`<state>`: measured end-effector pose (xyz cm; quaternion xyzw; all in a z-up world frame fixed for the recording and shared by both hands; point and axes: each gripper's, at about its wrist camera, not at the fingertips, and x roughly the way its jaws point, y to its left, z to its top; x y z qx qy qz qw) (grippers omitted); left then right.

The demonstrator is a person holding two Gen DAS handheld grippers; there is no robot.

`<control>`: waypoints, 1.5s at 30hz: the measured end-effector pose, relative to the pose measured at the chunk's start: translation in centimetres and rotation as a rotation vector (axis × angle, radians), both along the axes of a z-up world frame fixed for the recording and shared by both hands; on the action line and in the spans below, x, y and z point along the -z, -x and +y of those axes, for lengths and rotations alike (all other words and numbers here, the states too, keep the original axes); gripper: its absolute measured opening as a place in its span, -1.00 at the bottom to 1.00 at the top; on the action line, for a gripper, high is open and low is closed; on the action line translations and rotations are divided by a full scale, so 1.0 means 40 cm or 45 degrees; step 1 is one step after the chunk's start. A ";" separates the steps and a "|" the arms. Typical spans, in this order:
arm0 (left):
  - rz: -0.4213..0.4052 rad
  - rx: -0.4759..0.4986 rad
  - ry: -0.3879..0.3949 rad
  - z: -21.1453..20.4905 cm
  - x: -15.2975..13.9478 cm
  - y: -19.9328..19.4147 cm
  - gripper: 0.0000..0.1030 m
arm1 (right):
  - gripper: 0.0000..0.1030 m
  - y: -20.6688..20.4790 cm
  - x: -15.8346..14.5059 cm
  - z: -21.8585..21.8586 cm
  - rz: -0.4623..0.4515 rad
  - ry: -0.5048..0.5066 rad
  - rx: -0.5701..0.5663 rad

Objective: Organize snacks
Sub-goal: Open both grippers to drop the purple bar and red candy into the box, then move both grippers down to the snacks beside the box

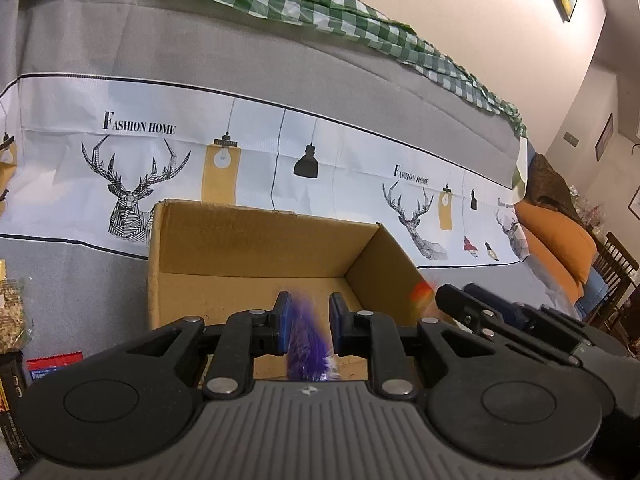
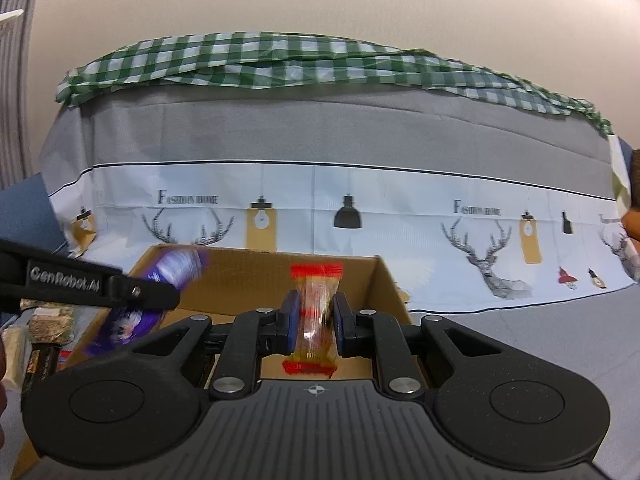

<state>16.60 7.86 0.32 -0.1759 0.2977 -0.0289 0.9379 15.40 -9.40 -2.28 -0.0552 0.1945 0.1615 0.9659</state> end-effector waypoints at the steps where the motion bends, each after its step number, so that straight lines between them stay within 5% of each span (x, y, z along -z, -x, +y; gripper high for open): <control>1: -0.001 0.000 0.001 0.001 0.000 0.001 -0.58 | -0.35 -0.002 -0.001 -0.003 0.003 -0.009 0.011; 4: -0.010 0.006 0.004 0.001 -0.006 0.004 -0.57 | -0.04 -0.007 0.002 -0.008 0.022 -0.018 0.033; 9: -0.027 0.022 -0.015 -0.005 -0.013 0.010 -0.35 | 0.00 -0.007 0.004 -0.004 0.026 -0.006 0.035; 20: -0.196 -0.059 -0.066 0.021 -0.061 0.087 -0.35 | 0.01 0.006 -0.003 0.001 0.003 -0.038 0.064; 27: -0.134 -0.060 -0.007 0.085 -0.105 0.136 -0.35 | 0.00 0.029 -0.011 -0.013 0.000 -0.155 0.156; 32: -0.118 0.040 -0.171 0.151 -0.103 0.216 -0.37 | -0.28 0.061 -0.019 -0.011 -0.007 -0.233 0.141; 35: -0.103 0.041 -0.236 0.201 -0.065 0.261 -0.56 | -0.51 0.086 -0.029 -0.007 -0.037 -0.279 0.132; 38: -0.077 -0.036 -0.222 0.248 0.003 0.314 -0.62 | -0.54 0.108 -0.034 0.003 -0.055 -0.312 0.113; 39: 0.012 -0.062 -0.232 0.260 0.022 0.312 -0.74 | -0.55 0.113 -0.034 0.008 -0.052 -0.318 0.106; 45: 0.011 -0.156 -0.234 0.313 0.029 0.331 -0.75 | -0.53 0.140 -0.026 0.083 -0.003 -0.319 -0.007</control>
